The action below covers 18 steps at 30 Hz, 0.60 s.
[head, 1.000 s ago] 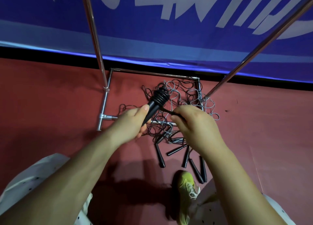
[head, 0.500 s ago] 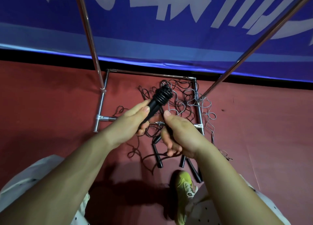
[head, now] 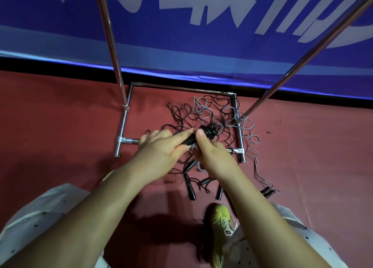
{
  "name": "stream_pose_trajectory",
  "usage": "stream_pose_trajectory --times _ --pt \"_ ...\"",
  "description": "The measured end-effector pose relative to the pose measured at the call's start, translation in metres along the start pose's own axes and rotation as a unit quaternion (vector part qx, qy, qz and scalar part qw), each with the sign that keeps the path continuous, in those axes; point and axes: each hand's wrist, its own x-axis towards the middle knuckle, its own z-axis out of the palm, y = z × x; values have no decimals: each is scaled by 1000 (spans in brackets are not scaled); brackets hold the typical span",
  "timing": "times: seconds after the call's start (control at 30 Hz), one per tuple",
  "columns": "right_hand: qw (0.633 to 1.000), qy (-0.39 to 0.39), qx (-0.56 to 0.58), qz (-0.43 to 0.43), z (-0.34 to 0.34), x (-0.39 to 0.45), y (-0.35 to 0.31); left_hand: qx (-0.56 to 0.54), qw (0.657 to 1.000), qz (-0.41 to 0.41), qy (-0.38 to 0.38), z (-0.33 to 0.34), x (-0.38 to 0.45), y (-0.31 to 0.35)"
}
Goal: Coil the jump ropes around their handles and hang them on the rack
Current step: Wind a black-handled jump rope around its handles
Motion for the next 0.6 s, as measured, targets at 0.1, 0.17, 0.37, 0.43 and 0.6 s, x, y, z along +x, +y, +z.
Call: stream_pose_trajectory --times 0.1,0.17,0.37,0.43,0.6 --pt "999 21 49 -9 2 3 1 -88 996 -2 -34 -2 -1 0" --pt "996 16 84 -37 1 3 2 -295 951 -42 -88 -9 0 2" --pt "972 -69 155 -162 1 -2 8 -642 634 -133 -411 -26 -4 -3" --pt "964 -86 184 -173 -1 -4 7 -659 588 -92 -460 -21 -8 -2" --pt "968 -80 125 -204 -7 0 14 -697 550 -47 -458 -22 -7 -1"
